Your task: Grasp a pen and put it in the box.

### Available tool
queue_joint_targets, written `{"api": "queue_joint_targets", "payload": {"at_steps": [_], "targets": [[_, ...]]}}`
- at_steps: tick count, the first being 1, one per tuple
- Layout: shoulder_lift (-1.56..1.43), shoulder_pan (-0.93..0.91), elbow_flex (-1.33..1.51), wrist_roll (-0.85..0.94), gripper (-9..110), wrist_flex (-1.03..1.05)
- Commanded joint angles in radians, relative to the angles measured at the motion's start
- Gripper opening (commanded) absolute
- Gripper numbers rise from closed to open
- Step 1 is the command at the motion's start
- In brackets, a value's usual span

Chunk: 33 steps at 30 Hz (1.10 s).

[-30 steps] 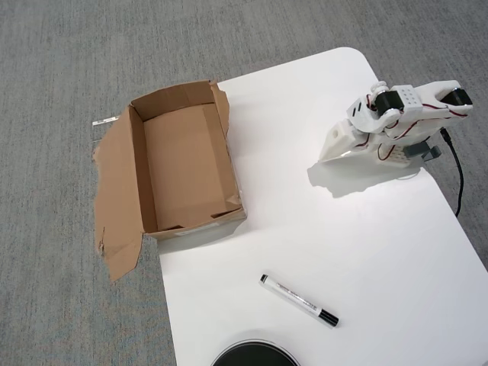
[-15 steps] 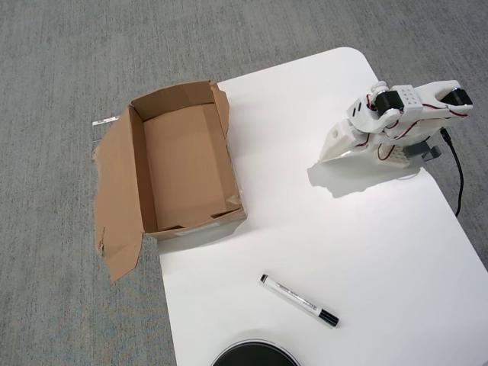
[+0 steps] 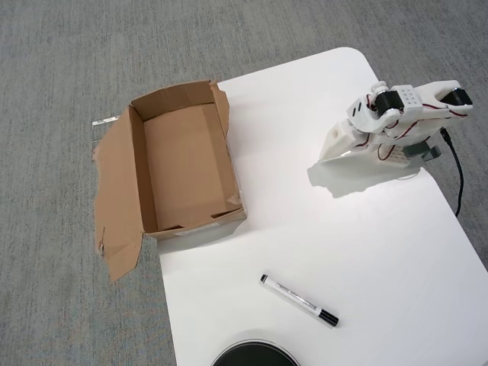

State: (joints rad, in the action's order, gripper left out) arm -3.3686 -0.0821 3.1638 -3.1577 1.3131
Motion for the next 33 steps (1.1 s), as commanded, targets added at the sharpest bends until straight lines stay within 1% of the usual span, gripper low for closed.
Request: {"api": "queue_joint_targets", "payload": {"at_steps": [1,9,28,33], "targets": [[-0.057,0.007,-0.005,0.001,1,0.003],[-0.055,0.007,-0.130,0.002,1,0.003],[-0.040,0.008,-0.548,0.007,1,0.003],[-0.032,0.067,-0.650,0.007,1,0.003]]}}
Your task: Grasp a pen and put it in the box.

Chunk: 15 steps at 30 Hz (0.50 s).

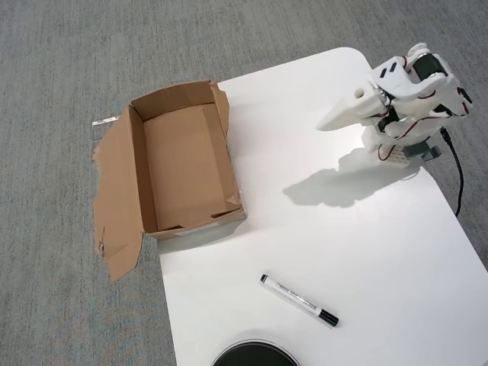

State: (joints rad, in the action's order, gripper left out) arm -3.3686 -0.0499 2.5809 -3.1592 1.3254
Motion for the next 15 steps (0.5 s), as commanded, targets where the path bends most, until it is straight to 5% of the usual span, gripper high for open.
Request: {"api": "queue_joint_targets", "payload": {"at_steps": [1,15], "targets": [[-0.020,0.053,-0.079,0.008,1,-0.009],[0.586,0.360,-0.487,0.008,1,-0.009]]}}
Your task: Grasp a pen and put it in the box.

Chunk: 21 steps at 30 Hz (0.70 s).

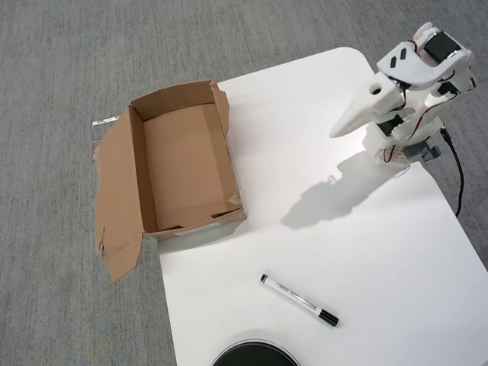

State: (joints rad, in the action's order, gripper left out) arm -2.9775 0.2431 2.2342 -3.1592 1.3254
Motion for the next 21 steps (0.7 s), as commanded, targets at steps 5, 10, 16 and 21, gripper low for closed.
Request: {"api": "queue_joint_targets", "payload": {"at_steps": [5,10,16,21], "targets": [[0.446,0.170,-0.340,0.008,1,-0.009],[0.672,0.246,-0.515,0.008,1,-0.008],[0.874,0.314,-0.703,0.008,1,-0.002],[0.996,0.357,-0.828,0.008,1,0.006]]}}
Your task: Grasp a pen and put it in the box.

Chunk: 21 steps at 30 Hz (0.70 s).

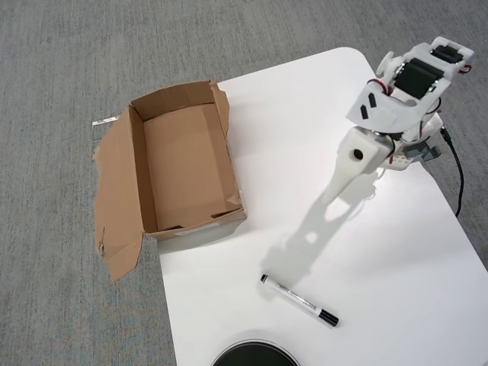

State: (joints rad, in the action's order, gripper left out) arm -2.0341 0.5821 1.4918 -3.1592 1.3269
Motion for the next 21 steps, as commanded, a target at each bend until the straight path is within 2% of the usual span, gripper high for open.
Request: {"api": "queue_joint_targets", "payload": {"at_steps": [1,21], "targets": [[0.071,0.025,-0.102,0.008,1,0.005],[0.342,0.157,-0.275,0.007,1,-0.009]]}}
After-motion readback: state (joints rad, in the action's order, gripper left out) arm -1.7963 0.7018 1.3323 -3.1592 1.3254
